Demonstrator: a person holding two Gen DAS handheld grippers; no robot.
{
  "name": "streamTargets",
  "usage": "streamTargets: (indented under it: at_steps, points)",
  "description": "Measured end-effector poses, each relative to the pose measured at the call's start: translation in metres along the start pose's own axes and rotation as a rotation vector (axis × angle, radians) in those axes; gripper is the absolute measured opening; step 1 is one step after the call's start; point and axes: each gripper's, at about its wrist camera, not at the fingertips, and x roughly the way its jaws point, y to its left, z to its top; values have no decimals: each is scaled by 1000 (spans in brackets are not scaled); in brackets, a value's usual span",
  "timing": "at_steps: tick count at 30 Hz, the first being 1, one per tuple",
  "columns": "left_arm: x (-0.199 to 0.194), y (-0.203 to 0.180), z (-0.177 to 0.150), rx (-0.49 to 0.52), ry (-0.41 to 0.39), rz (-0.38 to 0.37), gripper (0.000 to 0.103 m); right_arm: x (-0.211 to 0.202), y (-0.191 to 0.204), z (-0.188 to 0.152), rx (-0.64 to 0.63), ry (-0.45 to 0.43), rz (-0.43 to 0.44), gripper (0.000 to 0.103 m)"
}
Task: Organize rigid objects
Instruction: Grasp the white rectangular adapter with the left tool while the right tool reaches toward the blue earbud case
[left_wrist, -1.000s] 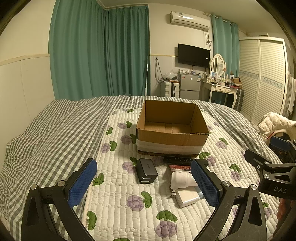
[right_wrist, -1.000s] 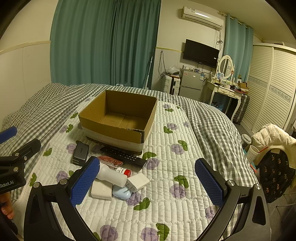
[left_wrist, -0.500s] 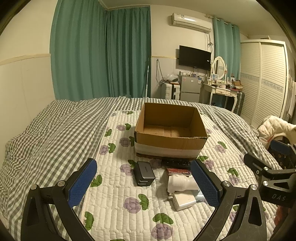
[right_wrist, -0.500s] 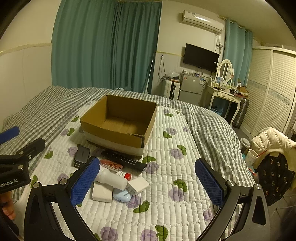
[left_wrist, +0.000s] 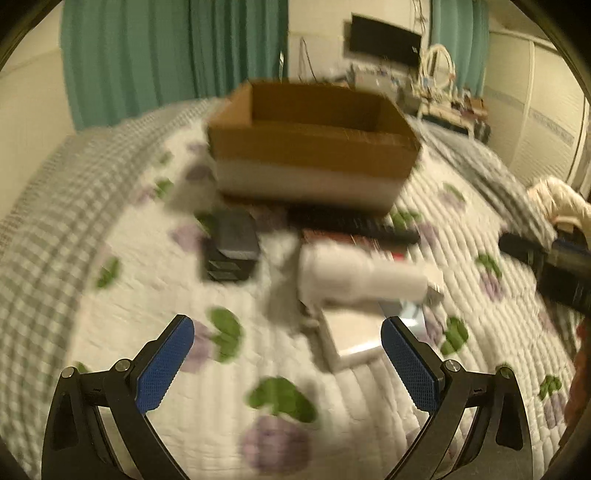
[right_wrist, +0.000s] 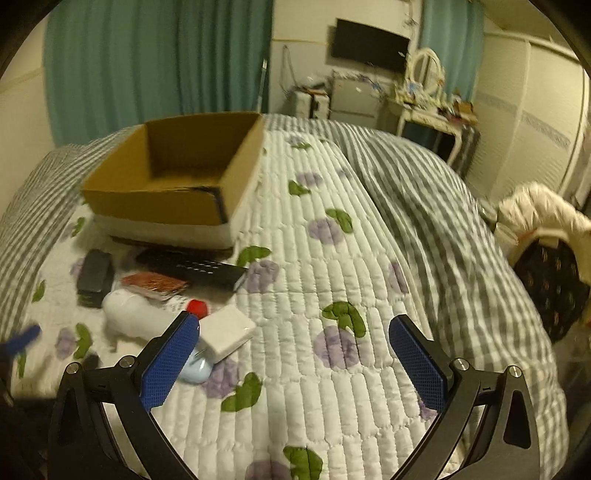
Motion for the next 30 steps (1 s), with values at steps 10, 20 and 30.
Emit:
streamTargets:
  at_steps: [10, 20, 30]
  points:
    - [53, -28, -13, 20, 130, -82, 81, 28, 8, -2, -10, 55, -7, 103]
    - [15, -3, -17, 37, 76, -145, 52, 30, 19, -12, -14, 99, 21, 103]
    - [-5, 56, 7, -45, -9, -15, 51, 39, 60, -34, -84, 182, 85, 101]
